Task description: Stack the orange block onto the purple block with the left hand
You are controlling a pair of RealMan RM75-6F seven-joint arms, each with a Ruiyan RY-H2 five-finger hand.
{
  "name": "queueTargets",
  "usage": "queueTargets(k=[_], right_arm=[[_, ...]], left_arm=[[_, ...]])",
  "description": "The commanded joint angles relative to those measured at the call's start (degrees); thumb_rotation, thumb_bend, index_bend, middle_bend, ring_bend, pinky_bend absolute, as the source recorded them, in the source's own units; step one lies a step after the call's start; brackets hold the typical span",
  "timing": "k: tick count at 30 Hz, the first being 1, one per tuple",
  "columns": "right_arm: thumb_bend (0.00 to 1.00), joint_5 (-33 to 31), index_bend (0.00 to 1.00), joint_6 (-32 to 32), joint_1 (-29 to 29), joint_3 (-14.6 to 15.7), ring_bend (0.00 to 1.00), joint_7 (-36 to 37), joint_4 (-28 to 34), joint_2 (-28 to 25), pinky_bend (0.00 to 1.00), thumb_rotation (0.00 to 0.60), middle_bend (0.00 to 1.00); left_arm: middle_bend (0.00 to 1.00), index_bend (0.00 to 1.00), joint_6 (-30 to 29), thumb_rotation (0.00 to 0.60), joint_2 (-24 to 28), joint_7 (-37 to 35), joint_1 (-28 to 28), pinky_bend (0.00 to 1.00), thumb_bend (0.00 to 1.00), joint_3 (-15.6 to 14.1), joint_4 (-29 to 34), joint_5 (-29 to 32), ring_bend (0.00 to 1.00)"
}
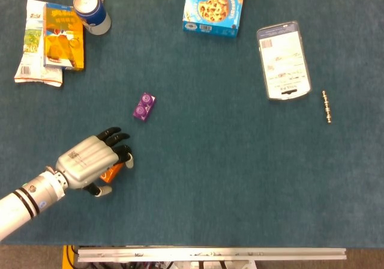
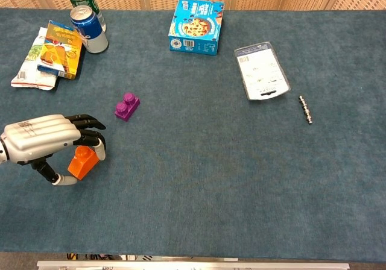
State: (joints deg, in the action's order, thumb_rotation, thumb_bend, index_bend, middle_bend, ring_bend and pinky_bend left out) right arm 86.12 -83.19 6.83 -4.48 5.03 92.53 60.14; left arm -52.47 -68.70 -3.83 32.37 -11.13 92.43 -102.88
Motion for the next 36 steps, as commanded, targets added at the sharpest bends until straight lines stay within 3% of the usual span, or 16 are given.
queueTargets(k=[1, 23, 36], right_arm=[[0.2, -0.02, 0.51, 0.0, 0.01, -0.03, 0.44, -0.06, 0.03, -0.01, 0.47, 0.6, 0.51], [0.2, 0.25, 0.51, -0.17, 0.01, -0.04, 0.44, -0.95, 0.81, -0.04, 0.47, 0.6, 0.51], [0.2, 0.44, 0.51, -0.68, -0.24, 0.0, 0.44, -1.67, 1.61, -0.35, 0.47, 0.6, 0.51]], left_arm=[[0.28, 0.33, 0.36, 0.6, -0.39, 0.13, 0.12, 0.06, 0.2, -0.31, -0.53, 0.33, 0.09], [0.29, 0.33, 1.17, 0.6, 0.84, 1.2, -1.05, 0.06, 0.2, -0.25, -5.43, 7.43, 0.09], [0.36, 0.37, -2.99, 0.6, -1.93, -2.27, -2.12, 0.06, 0.2, -0.45, -10.01, 5.11, 0.11]])
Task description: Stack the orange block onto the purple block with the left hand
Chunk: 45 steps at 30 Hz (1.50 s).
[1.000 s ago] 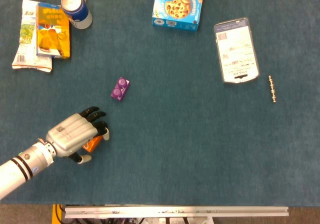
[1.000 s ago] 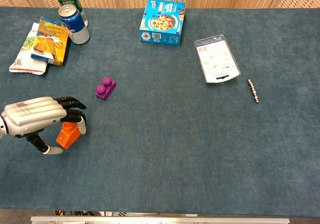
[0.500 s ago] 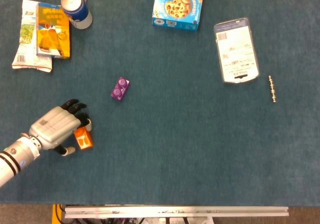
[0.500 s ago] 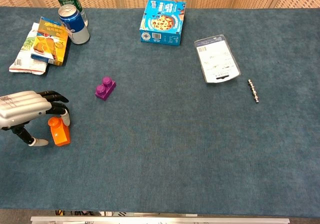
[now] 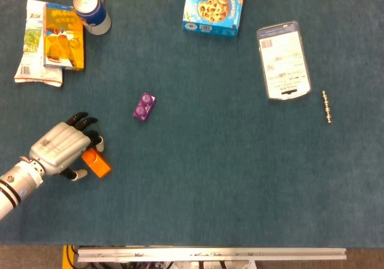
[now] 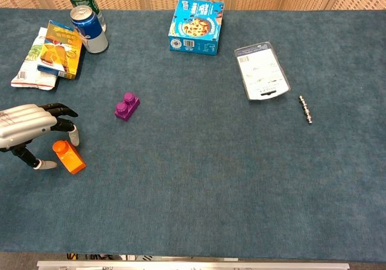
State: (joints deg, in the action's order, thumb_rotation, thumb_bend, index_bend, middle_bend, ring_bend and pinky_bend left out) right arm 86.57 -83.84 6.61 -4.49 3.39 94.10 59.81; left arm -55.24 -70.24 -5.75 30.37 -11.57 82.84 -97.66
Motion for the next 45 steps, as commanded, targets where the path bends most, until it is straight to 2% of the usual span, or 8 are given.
queueTargets(k=[1, 8, 25, 35, 45], right_arm=[[0.2, -0.01, 0.51, -0.07, -0.05, 0.0, 0.44, -0.06, 0.08, -0.05, 0.47, 0.6, 0.51], [0.2, -0.14, 0.51, -0.16, -0.15, -0.05, 0.44, -0.23, 0.2, -0.18, 0.47, 0.6, 0.51], [0.2, -0.21, 0.51, -0.09, -0.14, -0.16, 0.44, -0.08, 0.56, -0.42, 0.47, 0.6, 0.51], [0.2, -0.02, 0.51, 0.04, -0.11, -0.01, 0.44, -0.84, 1.18, -0.56, 0.47, 0.6, 0.51], [0.2, 0.07, 0.51, -0.01, -0.17, 0.06, 0.44, -0.75, 1.21, -0.57, 0.47, 0.6, 0.51]], left_arm=[[0.36, 0.37, -0.32, 0.6, -0.65, -0.56, -0.15, 0.06, 0.2, 0.01, -0.75, -0.1, 0.11], [0.37, 0.39, -1.11, 0.6, -1.9, -1.43, -0.17, 0.06, 0.2, -0.07, -2.5, -0.72, 0.12], [0.52, 0.52, -4.76, 0.6, -4.87, -4.43, 0.21, 0.07, 0.2, -0.15, -6.96, -3.57, 0.25], [0.53, 0.52, -8.81, 0.6, -4.6, -8.89, 2.88, 0.07, 0.2, 0.36, -9.52, -7.62, 0.25], [0.52, 0.51, -8.57, 0.6, -3.06, -11.84, 4.92, 0.07, 0.2, 3.1, -8.88, -4.56, 0.25]])
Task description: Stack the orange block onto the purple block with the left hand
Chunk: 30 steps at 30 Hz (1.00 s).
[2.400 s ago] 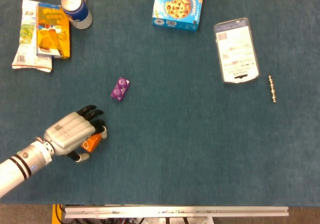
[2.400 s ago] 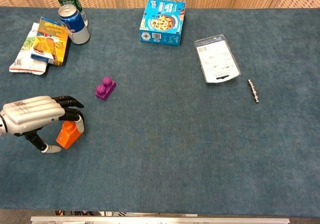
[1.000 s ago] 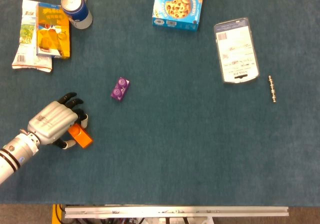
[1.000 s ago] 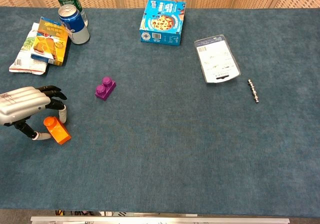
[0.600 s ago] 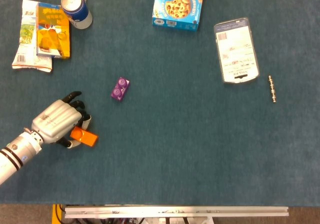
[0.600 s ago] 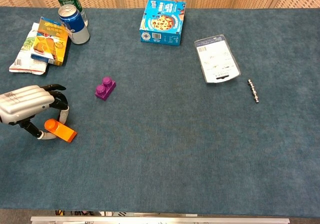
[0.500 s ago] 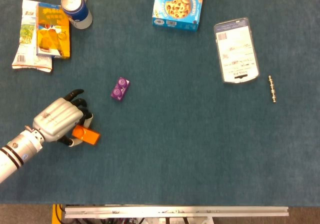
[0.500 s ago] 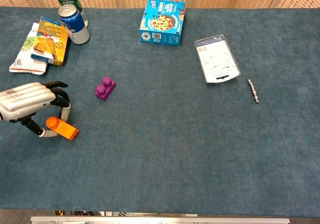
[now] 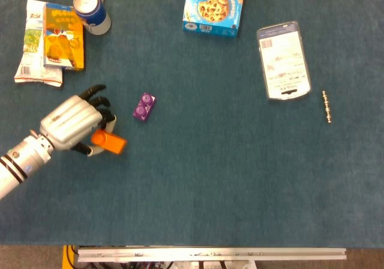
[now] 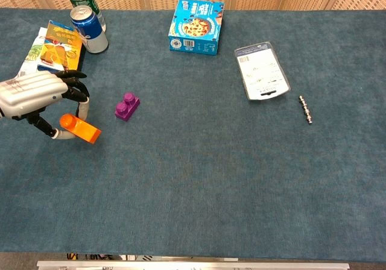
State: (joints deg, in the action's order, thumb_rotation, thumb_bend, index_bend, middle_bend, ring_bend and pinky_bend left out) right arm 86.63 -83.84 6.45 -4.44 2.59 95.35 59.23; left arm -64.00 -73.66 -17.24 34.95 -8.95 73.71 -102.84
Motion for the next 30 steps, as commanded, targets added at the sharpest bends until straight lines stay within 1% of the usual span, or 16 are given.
queueTargets(k=[1, 12, 19, 30], right_arm=[[0.2, 0.02, 0.51, 0.01, 0.0, 0.01, 0.44, 0.08, -0.05, 0.02, 0.47, 0.6, 0.51], [0.2, 0.0, 0.51, -0.05, -0.11, 0.07, 0.44, 0.31, -0.32, 0.06, 0.47, 0.6, 0.51], [0.2, -0.02, 0.51, 0.03, -0.08, 0.07, 0.44, 0.21, -0.33, 0.06, 0.47, 0.6, 0.51], [0.2, -0.31, 0.51, 0.03, -0.26, 0.1, 0.44, 0.68, -0.85, 0.08, 0.47, 0.6, 0.51]], left_arm=[[0.52, 0.51, 0.35, 0.6, 0.51, -0.43, 0.48, 0.07, 0.2, 0.66, 0.38, 0.93, 0.25], [0.5, 0.5, 4.26, 0.6, 0.59, -0.82, 1.82, 0.07, 0.2, 2.65, 0.67, 5.62, 0.25], [0.5, 0.5, 5.69, 0.6, -0.24, -0.69, 3.03, 0.07, 0.2, 4.05, 0.62, 7.07, 0.25], [0.5, 0.49, 10.82, 0.6, -1.95, 2.24, 6.05, 0.07, 0.2, 6.8, 1.97, 10.91, 0.25]])
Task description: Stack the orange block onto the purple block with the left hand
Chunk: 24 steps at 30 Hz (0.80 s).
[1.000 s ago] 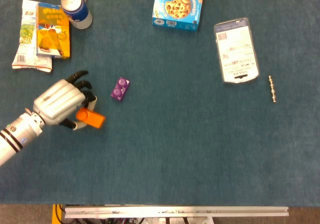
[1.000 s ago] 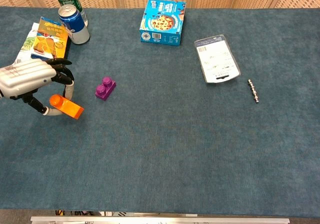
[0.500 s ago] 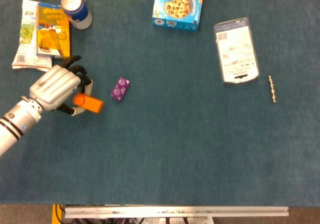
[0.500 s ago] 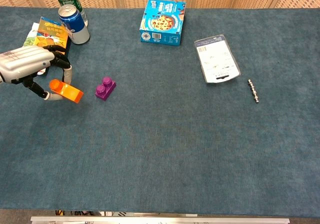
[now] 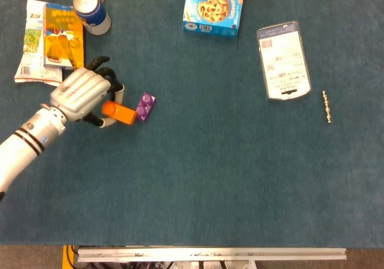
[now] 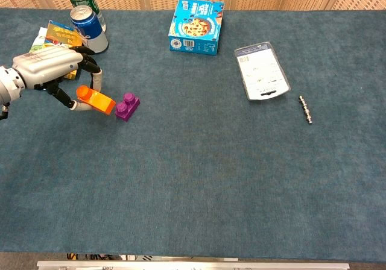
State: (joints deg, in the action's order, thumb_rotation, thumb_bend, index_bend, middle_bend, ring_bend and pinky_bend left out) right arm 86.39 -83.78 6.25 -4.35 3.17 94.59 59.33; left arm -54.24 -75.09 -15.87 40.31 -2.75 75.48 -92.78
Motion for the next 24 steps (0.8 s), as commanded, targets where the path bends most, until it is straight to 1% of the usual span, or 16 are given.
queueTargets(k=[1, 12, 19, 24], right_arm=[[0.2, -0.11, 0.51, -0.06, -0.1, 0.0, 0.44, 0.19, -0.15, -0.06, 0.47, 0.6, 0.51], [0.2, -0.45, 0.51, -0.29, -0.49, -0.01, 0.44, 1.34, -1.12, -0.15, 0.47, 0.6, 0.51], [0.2, -0.71, 0.51, -0.52, -0.85, 0.01, 0.44, 2.0, -1.63, -0.25, 0.47, 0.6, 0.51], [0.2, -0.78, 0.51, -0.68, -1.05, 0.01, 0.44, 2.41, -1.97, -0.29, 0.47, 0.6, 0.51]], left_arm=[[0.5, 0.49, 1.58, 0.6, -0.68, 1.25, 0.93, 0.07, 0.2, 0.78, 0.28, 1.19, 0.25], [0.5, 0.49, 7.41, 0.6, -2.05, 5.48, 3.86, 0.07, 0.2, 2.63, 1.83, 5.28, 0.25], [0.5, 0.49, 10.37, 0.6, -2.58, 7.01, 5.13, 0.07, 0.2, 3.31, 1.88, 7.72, 0.25], [0.5, 0.49, 11.41, 0.6, -2.96, 7.78, 5.49, 0.07, 0.2, 3.69, 1.37, 9.21, 0.25]])
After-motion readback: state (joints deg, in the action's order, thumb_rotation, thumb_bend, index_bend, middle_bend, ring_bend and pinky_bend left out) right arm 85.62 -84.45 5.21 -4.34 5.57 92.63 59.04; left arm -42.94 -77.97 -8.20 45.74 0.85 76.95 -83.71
